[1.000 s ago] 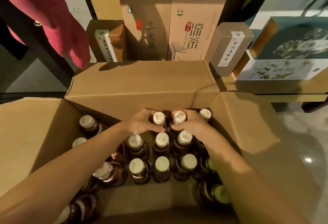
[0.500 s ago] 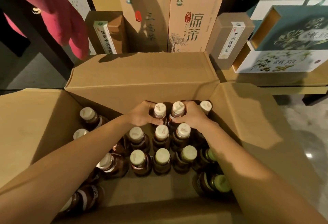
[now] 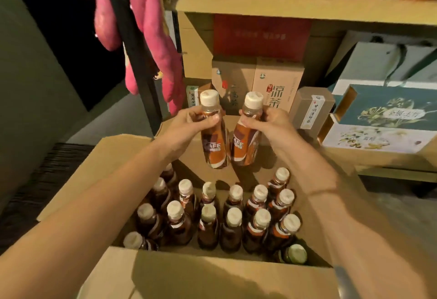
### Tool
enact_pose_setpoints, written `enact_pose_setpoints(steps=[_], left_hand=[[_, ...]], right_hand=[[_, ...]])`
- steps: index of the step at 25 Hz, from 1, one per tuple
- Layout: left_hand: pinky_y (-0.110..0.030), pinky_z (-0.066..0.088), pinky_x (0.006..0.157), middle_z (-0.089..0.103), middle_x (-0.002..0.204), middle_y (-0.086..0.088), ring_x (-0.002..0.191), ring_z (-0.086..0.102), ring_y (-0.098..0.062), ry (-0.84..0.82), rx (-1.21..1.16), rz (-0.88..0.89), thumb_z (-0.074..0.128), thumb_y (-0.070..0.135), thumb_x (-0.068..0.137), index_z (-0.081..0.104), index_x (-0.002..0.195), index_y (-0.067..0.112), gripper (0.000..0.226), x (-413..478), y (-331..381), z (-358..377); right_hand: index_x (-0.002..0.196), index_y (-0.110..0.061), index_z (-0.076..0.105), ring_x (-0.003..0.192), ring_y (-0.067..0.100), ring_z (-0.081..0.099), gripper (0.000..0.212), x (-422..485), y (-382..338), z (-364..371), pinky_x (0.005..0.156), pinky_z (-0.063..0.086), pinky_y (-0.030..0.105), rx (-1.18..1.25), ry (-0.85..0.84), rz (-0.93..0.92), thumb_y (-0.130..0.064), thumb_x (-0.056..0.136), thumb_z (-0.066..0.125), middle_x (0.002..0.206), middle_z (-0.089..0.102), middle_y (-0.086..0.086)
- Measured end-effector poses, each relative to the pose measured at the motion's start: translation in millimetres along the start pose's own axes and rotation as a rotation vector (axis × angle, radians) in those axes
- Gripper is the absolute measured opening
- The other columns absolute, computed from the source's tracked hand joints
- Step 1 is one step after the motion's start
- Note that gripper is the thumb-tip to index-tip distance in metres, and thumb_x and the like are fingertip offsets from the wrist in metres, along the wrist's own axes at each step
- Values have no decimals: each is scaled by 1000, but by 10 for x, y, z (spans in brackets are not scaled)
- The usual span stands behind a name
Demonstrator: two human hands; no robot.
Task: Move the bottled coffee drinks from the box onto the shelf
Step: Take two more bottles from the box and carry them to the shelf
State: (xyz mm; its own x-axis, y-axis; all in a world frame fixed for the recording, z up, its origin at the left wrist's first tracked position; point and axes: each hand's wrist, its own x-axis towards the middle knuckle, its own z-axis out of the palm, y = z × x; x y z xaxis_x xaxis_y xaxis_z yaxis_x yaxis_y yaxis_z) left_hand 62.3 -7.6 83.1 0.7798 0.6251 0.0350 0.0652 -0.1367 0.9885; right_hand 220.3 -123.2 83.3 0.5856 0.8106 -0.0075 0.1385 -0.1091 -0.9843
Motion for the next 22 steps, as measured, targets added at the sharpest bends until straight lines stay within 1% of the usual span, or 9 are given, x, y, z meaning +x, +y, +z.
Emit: enact_pose_setpoints(steps=[2,3,5,8,12,13,15,18,22], left_hand=[[-32,43,96,67,104,3,105,62,-13,150,13,80,60,23,88,62,107,20,20,-200,383,-58],[-34,44,95,67,104,2,104,62,-13,222,41,111,59,24,88,62,108,19,21,-318,572,-83],[-34,45,91,66,104,3,100,61,-9,362,100,170,58,26,89,61,109,19,22,-564,925,-128],[-32,44,87,66,102,5,98,61,-9,598,127,213,56,32,90,60,112,19,26,-995,1326,-210],[-29,42,81,64,96,8,93,59,-8,876,144,211,60,34,88,61,105,21,22,-1678,1600,-471],[-28,42,79,64,95,8,92,59,-8,938,140,212,61,33,87,62,102,23,18,-1876,1629,-558],[-25,42,74,65,91,7,87,59,-6,1050,133,197,64,32,86,62,92,25,9,-2312,1656,-737],[-29,44,77,67,93,-1,88,62,-13,1219,126,148,67,32,83,66,96,18,18,-3004,1627,-1012],[-24,44,65,68,92,-3,82,62,-12,1397,122,118,68,29,83,66,100,12,24,-3961,1558,-1403]], right_hand=[[94,-23,62,86,4,60,17,-68,-392,41,77,46,25,42,-34,-102,-19,81,71,90,65,-12],[92,-25,62,86,6,61,14,-109,-562,73,79,48,27,50,-67,-149,-20,81,70,90,66,-10],[99,-21,64,95,14,64,18,-185,-878,177,89,48,35,42,-138,-234,-24,82,69,98,69,-1],[112,-13,62,100,19,64,35,-402,-1343,440,89,49,37,52,-279,-314,-31,83,68,106,69,5],[96,-22,63,92,6,62,10,-745,-1763,918,80,46,26,161,-533,-383,-26,87,62,97,70,-3],[97,-21,63,93,6,61,10,-843,-1841,1060,80,45,26,173,-601,-397,-25,88,61,98,70,-4],[98,-18,65,103,14,61,12,-1068,-1968,1386,88,45,34,169,-714,-415,-25,89,59,104,69,1],[81,-22,70,113,28,58,12,-1493,-2118,1959,102,41,46,194,-892,-420,-30,83,63,110,68,10],[81,-19,70,113,34,58,14,-2111,-2269,2800,105,38,54,220,-1093,-414,-30,83,63,116,65,20]])
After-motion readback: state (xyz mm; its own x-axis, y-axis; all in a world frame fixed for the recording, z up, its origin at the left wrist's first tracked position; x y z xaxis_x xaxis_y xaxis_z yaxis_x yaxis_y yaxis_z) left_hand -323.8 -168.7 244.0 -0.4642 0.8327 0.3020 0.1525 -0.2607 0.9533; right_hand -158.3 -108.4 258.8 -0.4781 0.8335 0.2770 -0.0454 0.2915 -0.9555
